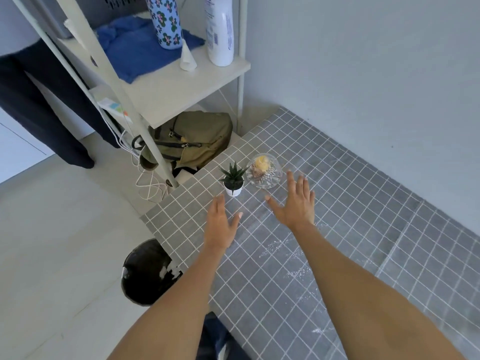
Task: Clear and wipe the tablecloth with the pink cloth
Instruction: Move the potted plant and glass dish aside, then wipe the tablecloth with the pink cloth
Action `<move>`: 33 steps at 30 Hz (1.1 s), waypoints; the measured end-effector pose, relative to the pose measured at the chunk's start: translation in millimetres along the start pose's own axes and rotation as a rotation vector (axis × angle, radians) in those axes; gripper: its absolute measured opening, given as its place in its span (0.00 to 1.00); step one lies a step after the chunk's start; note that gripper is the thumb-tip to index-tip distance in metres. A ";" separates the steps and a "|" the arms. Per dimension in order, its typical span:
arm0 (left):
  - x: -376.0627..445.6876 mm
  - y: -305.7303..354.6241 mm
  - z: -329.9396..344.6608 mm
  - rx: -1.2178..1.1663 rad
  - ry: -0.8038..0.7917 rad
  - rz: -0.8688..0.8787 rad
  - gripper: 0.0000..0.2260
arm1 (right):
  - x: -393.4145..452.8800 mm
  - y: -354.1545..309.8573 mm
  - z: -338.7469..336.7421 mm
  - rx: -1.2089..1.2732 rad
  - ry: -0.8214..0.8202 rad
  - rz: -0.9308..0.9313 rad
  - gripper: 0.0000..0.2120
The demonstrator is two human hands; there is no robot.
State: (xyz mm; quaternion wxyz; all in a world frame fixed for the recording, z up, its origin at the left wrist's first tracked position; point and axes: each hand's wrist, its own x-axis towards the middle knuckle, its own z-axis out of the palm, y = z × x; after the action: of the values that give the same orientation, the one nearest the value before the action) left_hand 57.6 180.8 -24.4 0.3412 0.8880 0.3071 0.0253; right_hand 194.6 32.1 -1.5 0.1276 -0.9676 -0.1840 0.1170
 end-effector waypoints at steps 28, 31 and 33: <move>-111.2 141.7 48.5 0.523 -0.581 0.605 0.32 | -279.8 136.5 -44.3 0.094 0.059 0.717 0.31; -135.5 150.7 65.3 0.537 -0.646 0.689 0.31 | -319.5 146.8 -41.7 0.111 0.076 0.812 0.31; -153.0 156.2 75.3 0.551 -0.676 0.741 0.31 | -345.6 153.4 -38.9 0.125 0.091 0.863 0.31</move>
State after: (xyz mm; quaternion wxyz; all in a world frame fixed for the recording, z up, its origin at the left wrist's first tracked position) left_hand 35.3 -40.1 40.2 0.1446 0.9513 -0.1555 -0.2234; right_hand -57.4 -247.2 52.6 0.1331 -0.9504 0.2502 0.1278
